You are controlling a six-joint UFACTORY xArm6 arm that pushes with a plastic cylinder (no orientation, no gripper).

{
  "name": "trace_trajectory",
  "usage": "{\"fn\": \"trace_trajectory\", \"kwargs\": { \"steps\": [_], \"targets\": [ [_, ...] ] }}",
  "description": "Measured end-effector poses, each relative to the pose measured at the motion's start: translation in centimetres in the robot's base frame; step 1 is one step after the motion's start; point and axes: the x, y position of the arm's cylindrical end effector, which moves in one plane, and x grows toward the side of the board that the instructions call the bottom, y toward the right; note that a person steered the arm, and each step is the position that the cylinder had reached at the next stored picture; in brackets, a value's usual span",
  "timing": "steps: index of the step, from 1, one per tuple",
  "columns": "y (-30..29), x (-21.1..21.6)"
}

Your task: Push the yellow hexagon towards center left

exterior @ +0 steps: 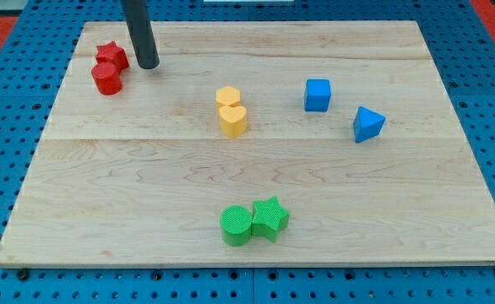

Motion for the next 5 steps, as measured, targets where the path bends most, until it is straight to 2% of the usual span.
{"fn": "trace_trajectory", "kwargs": {
  "steps": [2, 3, 4, 5],
  "targets": [
    [1.9, -0.2],
    [9.5, -0.2],
    [16.9, 2.3],
    [15.9, 6.4]
  ]
}}
